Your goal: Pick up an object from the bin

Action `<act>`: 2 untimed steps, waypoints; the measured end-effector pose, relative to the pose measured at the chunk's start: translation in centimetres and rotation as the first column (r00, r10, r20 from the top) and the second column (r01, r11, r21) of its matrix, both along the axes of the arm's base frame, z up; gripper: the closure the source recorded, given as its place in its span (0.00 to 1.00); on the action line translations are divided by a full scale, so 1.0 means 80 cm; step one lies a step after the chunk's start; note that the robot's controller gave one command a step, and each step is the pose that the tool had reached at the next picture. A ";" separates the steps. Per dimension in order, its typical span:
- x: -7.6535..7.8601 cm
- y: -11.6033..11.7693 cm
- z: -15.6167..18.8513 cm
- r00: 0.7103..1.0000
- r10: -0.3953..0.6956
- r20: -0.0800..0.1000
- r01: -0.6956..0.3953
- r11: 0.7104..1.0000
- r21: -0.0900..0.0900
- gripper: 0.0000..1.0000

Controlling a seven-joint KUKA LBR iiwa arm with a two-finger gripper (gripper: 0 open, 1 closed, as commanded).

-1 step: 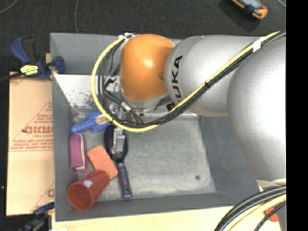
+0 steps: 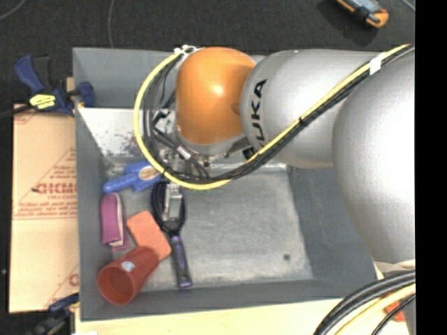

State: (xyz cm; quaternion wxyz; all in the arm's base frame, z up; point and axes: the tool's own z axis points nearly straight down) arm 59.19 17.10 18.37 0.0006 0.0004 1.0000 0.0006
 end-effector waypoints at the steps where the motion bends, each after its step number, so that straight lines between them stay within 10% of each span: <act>1: -0.067 -0.039 -0.110 0.952 -0.305 0.007 0.305 0.952 0.005 0.00; 2: -0.111 -0.015 -0.083 0.928 -0.372 0.017 0.372 0.928 0.010 0.00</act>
Offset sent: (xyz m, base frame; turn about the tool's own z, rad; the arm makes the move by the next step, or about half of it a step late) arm -0.0934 -0.0110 -0.0691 0.3811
